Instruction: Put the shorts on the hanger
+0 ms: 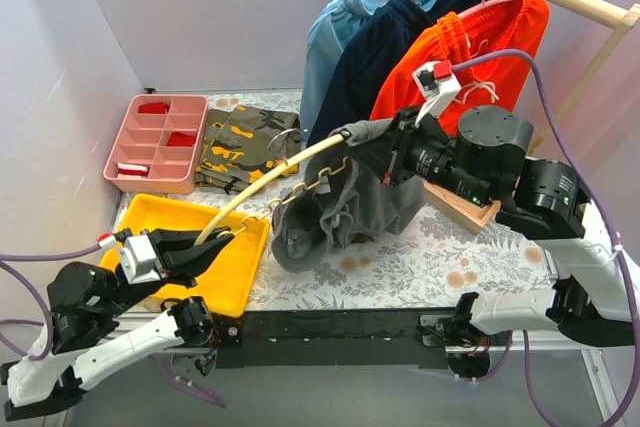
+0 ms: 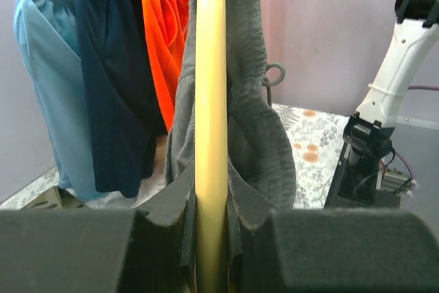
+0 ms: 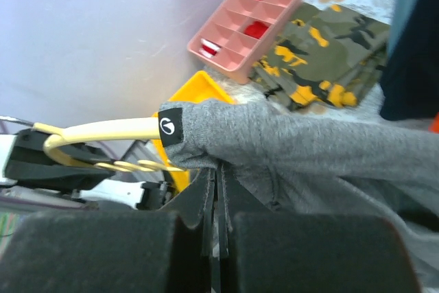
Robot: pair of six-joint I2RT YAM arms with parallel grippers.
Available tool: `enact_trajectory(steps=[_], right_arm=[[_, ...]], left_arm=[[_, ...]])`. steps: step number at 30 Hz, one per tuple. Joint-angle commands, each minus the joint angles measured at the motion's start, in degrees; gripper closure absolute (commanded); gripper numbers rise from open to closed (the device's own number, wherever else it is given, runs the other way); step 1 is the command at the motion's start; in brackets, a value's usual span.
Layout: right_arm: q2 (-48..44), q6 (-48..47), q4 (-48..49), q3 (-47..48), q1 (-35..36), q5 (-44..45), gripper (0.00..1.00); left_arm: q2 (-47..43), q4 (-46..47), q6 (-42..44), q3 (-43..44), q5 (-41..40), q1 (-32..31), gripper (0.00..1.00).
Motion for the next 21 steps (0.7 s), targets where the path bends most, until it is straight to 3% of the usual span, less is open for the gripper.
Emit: enact_trajectory(steps=[1, 5, 10, 21], right_arm=[[-5.73, 0.49, -6.43, -4.76, -3.57, 7.40, 0.99], [-9.88, 1.97, -3.71, -15.13, -6.92, 5.20, 0.99], [-13.31, 3.30, -0.62, -27.87, -8.85, 6.15, 0.99], [-13.40, 2.95, -1.51, -33.95, -10.00, 13.63, 0.99]], left_arm=[[4.85, 4.74, -0.56, 1.61, 3.48, 0.28, 1.00], [10.74, 14.13, -7.58, -5.85, 6.37, 0.28, 1.00], [13.12, 32.59, -14.18, -18.24, 4.62, 0.28, 1.00], [17.17, 52.54, -22.80, -34.33, 3.30, -0.16, 1.00]])
